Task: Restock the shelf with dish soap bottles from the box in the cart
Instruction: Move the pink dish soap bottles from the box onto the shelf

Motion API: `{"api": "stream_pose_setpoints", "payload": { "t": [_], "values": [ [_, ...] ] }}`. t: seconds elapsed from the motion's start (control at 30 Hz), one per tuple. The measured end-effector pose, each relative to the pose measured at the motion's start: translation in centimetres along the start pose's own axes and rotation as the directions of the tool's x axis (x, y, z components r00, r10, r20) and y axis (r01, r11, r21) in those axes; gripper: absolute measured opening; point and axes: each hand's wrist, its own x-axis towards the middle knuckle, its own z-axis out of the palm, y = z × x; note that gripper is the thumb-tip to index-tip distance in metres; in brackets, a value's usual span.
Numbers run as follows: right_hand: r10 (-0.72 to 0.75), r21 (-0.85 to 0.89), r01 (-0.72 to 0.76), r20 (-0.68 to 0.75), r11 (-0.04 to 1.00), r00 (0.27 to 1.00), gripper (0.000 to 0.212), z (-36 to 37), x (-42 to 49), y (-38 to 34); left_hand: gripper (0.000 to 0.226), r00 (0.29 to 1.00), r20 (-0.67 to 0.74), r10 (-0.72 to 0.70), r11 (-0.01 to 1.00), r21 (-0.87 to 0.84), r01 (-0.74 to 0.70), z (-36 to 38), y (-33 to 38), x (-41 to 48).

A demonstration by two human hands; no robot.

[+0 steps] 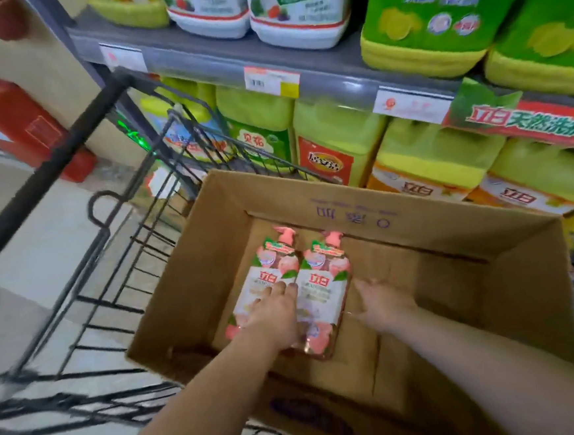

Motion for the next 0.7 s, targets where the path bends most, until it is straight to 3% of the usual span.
{"api": "stream_pose_setpoints", "payload": {
  "t": [0.13,0.2,0.37,0.57,0.7],
  "values": [
    [0.099,0.212,-0.098,0.006,0.972,0.995,0.067,2.3,3.3,0.0,0.086,0.998,0.07,-0.004,0.976,-0.218,0.019,2.1,-0.3,3.0],
    [0.187,0.407,-0.178,0.018,0.896,0.982,0.07,3.5,4.8,-0.1,0.096,0.995,0.096,-0.008,0.949,-0.312,0.037,3.2,-0.4,4.2],
    [0.351,0.778,-0.27,0.068,0.567,0.934,0.066,5.5,8.8,-0.3,0.099,0.999,0.047,-0.018,0.939,-0.343,0.033,5.4,-0.9,5.7],
    [0.33,0.978,-0.208,0.186,0.03,0.925,0.068,6.7,10.7,-1.5,0.095,1.0,0.003,0.03,0.943,-0.332,-0.028,5.9,-1.9,6.0],
    [0.309,0.977,-0.199,0.212,-0.075,0.927,0.066,6.7,11.0,-1.9,0.095,0.998,-0.023,0.05,0.931,-0.362,-0.055,5.8,-2.3,6.0]
  ]
}}
